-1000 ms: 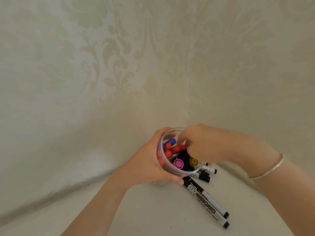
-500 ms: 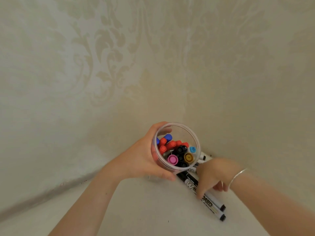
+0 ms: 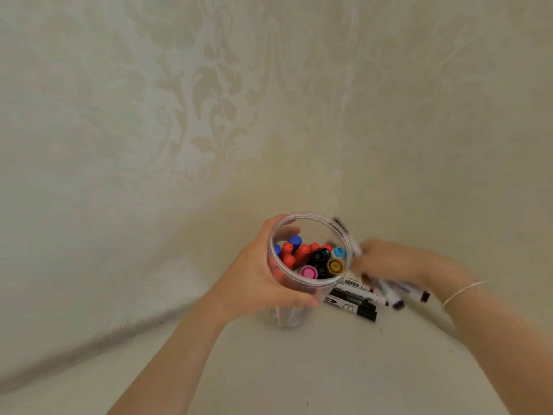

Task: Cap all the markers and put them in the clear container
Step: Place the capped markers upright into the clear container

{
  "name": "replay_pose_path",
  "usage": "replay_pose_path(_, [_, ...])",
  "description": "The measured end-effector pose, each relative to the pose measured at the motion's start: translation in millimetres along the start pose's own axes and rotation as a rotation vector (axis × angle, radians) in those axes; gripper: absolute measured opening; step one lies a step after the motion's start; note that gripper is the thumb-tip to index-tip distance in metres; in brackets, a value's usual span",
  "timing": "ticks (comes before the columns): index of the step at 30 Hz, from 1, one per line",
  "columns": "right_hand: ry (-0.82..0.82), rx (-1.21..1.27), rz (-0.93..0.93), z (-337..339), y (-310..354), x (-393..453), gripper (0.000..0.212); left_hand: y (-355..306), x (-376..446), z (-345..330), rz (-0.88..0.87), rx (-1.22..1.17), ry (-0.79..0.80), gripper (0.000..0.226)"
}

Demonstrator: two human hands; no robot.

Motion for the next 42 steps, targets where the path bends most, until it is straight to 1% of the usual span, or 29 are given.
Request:
replay_pose_path(1, [-0.122,0.131,0.045,17.5,7.1,-5.6,0.013,0.1,-0.1,-0.2,-0.008,-0.005,-0.036,0.104])
replay_pose_path(3, [-0.387,0.388,0.169,46.7,23.0,-15.7,0.017,-0.2,-0.3,-1.6,-0.024,-0.007,-0.088,0.105])
replay_pose_path(4, [-0.489,0.512,0.237,56.9,31.6,-21.3,0.019,-0.3,-0.5,-2.6,-0.032,-0.002,-0.106,0.106])
replay_pose_path(5, [-0.555,0.606,0.306,63.1,40.5,-26.5,0.021,-0.4,-0.8,-3.1,-0.043,0.010,-0.123,0.107])
replay_pose_path(8, [-0.644,0.675,0.440,65.7,63.1,-39.9,0.024,0.4,-0.8,-2.5,-0.065,0.053,-0.166,0.109])
replay_pose_path(12, [-0.619,0.809,0.628,56.7,83.8,-51.0,0.023,3.4,0.6,-0.5,-0.080,0.131,-0.208,0.111])
replay_pose_path(14, [-0.587,0.786,0.717,50.4,89.6,-52.3,0.021,3.4,0.8,-0.5,-0.091,0.158,-0.234,0.111])
replay_pose_path(16, [-0.570,0.708,0.748,43.2,93.8,-52.0,0.015,2.3,1.1,-0.6,-0.100,0.178,-0.265,0.111])
replay_pose_path(18, [-0.569,0.625,0.730,34.6,94.6,-47.7,0.011,0.0,0.9,-1.0,-0.108,0.173,-0.290,0.112])
replay_pose_path(21, [-0.583,0.530,0.650,20.9,92.4,-38.1,0.007,-2.9,0.4,-1.8,-0.121,0.182,-0.341,0.113])
replay_pose_path(25, [-0.595,0.434,0.558,10.4,91.4,-29.2,0.015,-3.9,0.3,-4.6,-0.120,0.211,-0.373,0.116])
replay_pose_path(29, [-0.618,0.296,0.583,8.4,94.6,-29.6,0.031,-1.1,-0.2,-6.6,-0.096,0.185,-0.395,0.116])
replay_pose_path(31, [-0.638,0.244,0.594,7.0,95.6,-30.7,0.033,-1.5,-0.3,-7.2,-0.090,0.196,-0.401,0.115])
replay_pose_path(33, [-0.658,0.292,0.615,7.4,97.0,-33.0,0.036,-2.3,0.2,-7.5,-0.092,0.195,-0.409,0.113])
replay_pose_path(35, [-0.697,0.420,0.633,8.7,97.5,-35.3,0.036,-2.3,0.7,-7.2,-0.087,0.187,-0.419,0.112])
replay_pose_path(37, [-0.794,0.457,0.641,8.6,97.2,-36.4,0.035,-2.0,1.7,-7.3,-0.080,0.193,-0.419,0.115])
replay_pose_path(38, [-0.859,0.405,0.643,7.7,97.5,-36.4,0.036,-1.9,2.3,-7.5,-0.080,0.194,-0.416,0.116])
replay_pose_path(40, [-0.960,0.219,0.647,5.7,99.1,-34.6,0.036,-2.4,2.6,-8.1,-0.083,0.187,-0.414,0.115])
replay_pose_path(42, [-0.959,0.013,0.609,2.6,101.4,-31.4,0.031,-1.9,2.5,-9.1,-0.085,0.172,-0.421,0.115])
Point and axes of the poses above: each hand's wrist, its own x-axis towards the middle knuckle, its own z-axis out of the back of the hand, y = z × x, the point moved 3 cm from there along x, towards the middle knuckle, and after that the axes turned 1 degree about z, right-handed, at the moved point
